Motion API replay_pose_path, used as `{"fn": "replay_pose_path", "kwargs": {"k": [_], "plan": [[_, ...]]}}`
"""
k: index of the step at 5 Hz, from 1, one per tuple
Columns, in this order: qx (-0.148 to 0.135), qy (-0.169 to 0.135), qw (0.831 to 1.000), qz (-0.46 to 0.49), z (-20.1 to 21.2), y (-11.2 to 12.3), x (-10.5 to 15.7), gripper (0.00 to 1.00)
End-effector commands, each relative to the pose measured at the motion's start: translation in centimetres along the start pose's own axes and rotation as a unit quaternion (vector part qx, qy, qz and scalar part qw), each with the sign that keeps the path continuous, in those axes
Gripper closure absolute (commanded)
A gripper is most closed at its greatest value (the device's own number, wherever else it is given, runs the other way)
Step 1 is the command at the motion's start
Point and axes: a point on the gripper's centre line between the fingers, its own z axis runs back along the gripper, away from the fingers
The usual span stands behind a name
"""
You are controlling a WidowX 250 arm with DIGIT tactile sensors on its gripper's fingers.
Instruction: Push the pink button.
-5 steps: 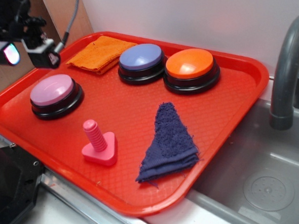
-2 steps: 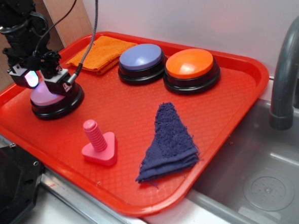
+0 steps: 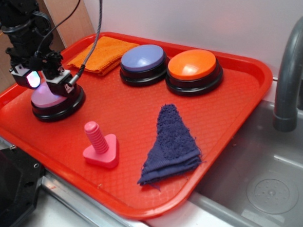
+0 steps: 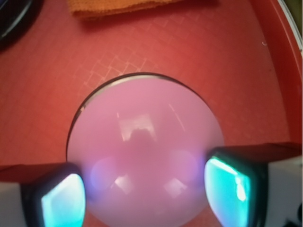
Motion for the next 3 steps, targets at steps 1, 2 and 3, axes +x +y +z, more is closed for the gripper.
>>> {"fn": "replay_pose_path", "kwargs": {"k": [1, 2, 3], "plan": [[0.006, -0.033, 0.999, -0.029, 4.3, -0.6, -0.6, 0.00], [0.035, -0.052, 0.998, -0.020, 6.6, -1.0, -1.2, 0.00], [0.034, -0.048, 0.998, -0.026, 6.5, -1.4, -1.1, 0.00]]}}
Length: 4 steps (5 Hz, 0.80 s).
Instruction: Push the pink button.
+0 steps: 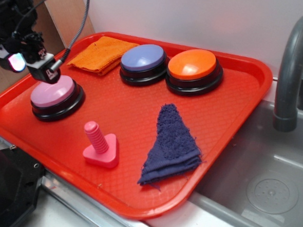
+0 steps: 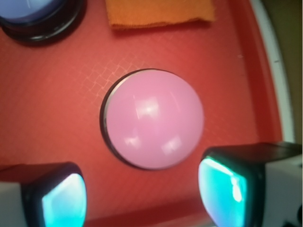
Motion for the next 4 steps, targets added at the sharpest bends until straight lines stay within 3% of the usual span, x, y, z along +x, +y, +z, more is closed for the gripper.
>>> {"fn": "replay_pose_path", "kwargs": {"k": [1, 4], "plan": [[-0.003, -0.021, 1.000, -0.006, 1.1, -0.1, 0.9, 0.00], [-0.023, -0.028, 0.999, 0.013, 3.1, 0.5, 1.9, 0.00]]}}
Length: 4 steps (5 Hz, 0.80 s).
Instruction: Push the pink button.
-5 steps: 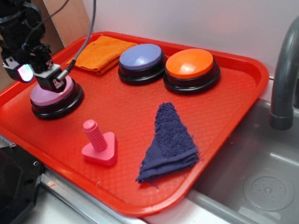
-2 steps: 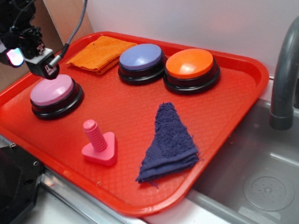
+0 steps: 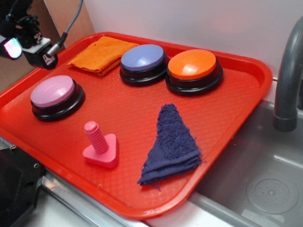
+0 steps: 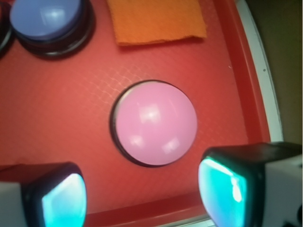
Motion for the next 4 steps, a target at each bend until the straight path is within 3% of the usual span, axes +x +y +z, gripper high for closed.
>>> {"fn": "replay_pose_path", "kwargs": {"k": [1, 4], "plan": [[-0.004, -0.024, 1.000, 0.003, 1.9, 0.5, 1.3, 0.00], [-0.003, -0.033, 0.999, -0.007, 2.9, -0.1, 1.5, 0.00]]}}
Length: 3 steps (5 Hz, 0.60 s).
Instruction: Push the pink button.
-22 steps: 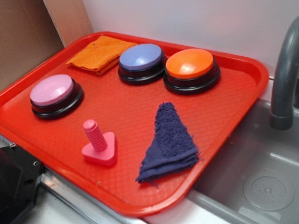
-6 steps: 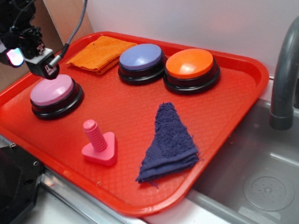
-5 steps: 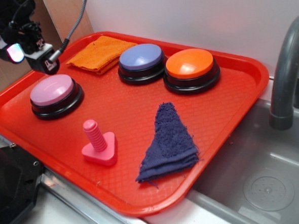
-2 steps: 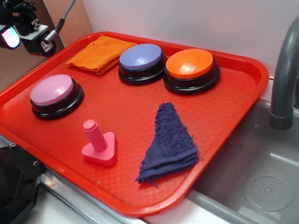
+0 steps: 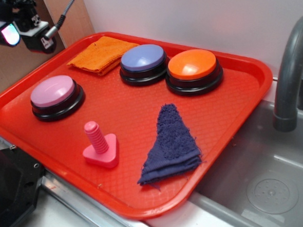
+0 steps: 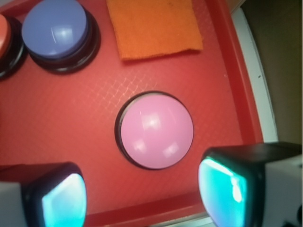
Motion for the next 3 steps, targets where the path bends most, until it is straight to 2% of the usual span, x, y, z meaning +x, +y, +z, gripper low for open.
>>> {"fn": "replay_pose_path", "kwargs": {"k": [1, 2, 3], "plan": [[0.019, -0.038, 0.999, -0.011, 1.80, -0.36, 0.55, 0.00], [0.007, -0.043, 0.999, -0.025, 1.67, -0.71, 0.36, 0.00], [0.021, -0.038, 0.998, -0.046, 1.03, -0.97, 0.21, 0.00]]}}
